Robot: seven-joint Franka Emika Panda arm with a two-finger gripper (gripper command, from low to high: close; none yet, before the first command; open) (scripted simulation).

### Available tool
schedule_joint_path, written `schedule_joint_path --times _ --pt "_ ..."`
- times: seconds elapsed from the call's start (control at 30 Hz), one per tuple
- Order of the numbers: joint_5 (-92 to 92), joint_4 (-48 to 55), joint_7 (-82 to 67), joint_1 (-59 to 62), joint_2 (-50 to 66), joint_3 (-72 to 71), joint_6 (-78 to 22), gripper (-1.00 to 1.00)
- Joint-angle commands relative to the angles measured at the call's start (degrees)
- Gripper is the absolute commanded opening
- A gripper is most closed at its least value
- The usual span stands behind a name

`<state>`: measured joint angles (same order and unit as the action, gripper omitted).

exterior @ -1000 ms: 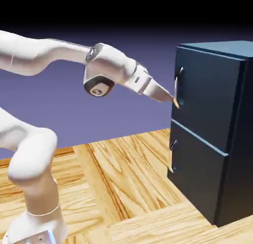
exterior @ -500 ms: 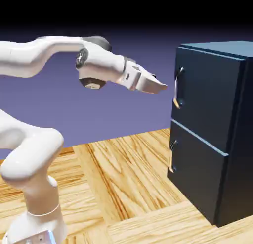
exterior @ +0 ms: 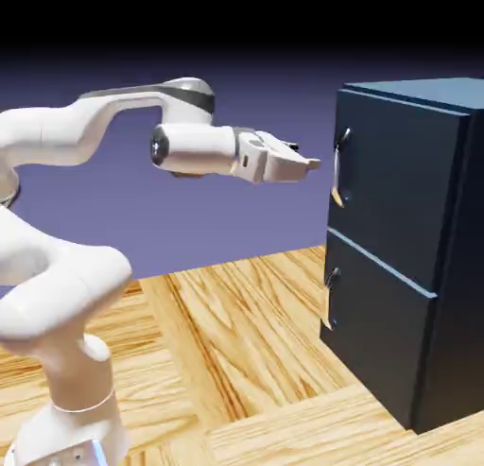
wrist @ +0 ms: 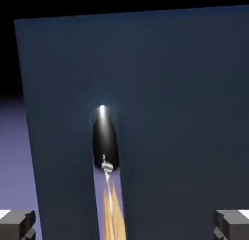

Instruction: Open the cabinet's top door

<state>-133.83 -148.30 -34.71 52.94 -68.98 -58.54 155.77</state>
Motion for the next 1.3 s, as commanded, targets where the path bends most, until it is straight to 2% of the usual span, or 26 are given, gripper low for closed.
schedule_joint_path --times 0.0,0.3,0.47,0.5,0.53,0.93,1.27 --pt "-2.50 0.24 -1.44 1.00 -0.68 -1.09 -0.34 0.00" --pt "-21.46 2.04 -12.38 8.60 -5.82 -9.39 -2.92 0.00" --pt "-23.56 9.73 -12.72 18.22 -4.03 -13.16 -4.60 0.00" --pt "-23.56 9.73 -12.72 18.23 -4.03 -13.17 -4.60 -1.00" --pt "-23.56 9.73 -12.72 18.23 -4.03 -13.17 -4.60 -1.00" --pt "-11.76 -12.30 -17.48 5.36 -3.28 3.43 -34.03 -1.00" --pt "5.69 -20.38 -22.24 8.08 -0.19 19.81 -58.95 -1.00"
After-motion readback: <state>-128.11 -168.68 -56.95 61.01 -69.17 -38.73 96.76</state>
